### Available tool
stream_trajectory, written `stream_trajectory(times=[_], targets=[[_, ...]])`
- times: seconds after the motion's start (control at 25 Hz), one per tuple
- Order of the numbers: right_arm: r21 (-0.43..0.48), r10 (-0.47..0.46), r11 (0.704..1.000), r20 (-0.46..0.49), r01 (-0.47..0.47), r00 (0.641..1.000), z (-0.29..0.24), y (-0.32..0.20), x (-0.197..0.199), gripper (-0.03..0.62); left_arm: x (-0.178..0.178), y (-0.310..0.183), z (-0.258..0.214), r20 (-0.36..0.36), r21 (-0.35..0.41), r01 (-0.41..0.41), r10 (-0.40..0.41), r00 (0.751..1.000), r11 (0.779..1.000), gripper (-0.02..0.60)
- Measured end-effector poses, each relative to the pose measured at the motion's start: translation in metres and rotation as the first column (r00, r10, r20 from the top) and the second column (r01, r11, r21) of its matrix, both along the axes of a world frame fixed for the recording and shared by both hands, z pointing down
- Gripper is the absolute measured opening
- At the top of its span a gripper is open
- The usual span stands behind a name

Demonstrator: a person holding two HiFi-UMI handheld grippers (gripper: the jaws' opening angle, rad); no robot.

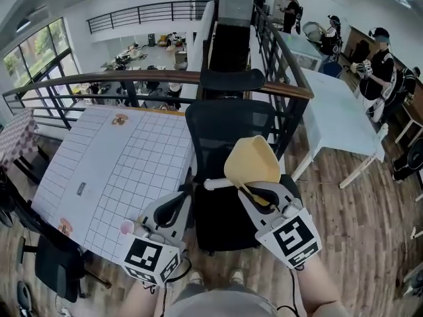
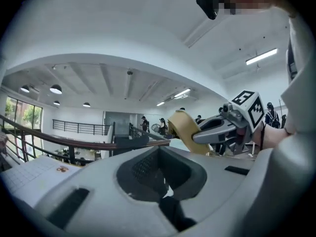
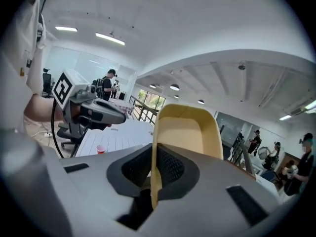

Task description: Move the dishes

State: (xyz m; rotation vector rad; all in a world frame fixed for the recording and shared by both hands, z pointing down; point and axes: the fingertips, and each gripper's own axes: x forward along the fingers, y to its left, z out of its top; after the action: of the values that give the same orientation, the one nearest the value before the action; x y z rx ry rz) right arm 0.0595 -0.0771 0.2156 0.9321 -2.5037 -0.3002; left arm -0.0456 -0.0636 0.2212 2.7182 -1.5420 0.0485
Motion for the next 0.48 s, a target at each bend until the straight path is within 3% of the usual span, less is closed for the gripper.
stream_trajectory(times=[0.12,0.28,0.48], targets=[[0.033,0.001,0.999,0.071,-0.004,0.997,-0.015,0.021,-0.005,0.028,-0.003,0.012,-0.017,0.015,0.083,0.05,-0.052,0.999,0.995,0.014],[0.011,0.009,1.0,0.227,-0.012,0.974,-0.022,0.047,-0.012,0.028,-0.004,0.033,-0.034,0.009,0.167,0.084,-0.087,0.996,0.982,0.014],[-0.006,0.001,1.0,0.331,0.001,0.944,-0.017,0.066,-0.014,0.029,-0.005,0.043,-0.019,0.01,0.159,0.115,-0.118,0.993,0.981,0.014]])
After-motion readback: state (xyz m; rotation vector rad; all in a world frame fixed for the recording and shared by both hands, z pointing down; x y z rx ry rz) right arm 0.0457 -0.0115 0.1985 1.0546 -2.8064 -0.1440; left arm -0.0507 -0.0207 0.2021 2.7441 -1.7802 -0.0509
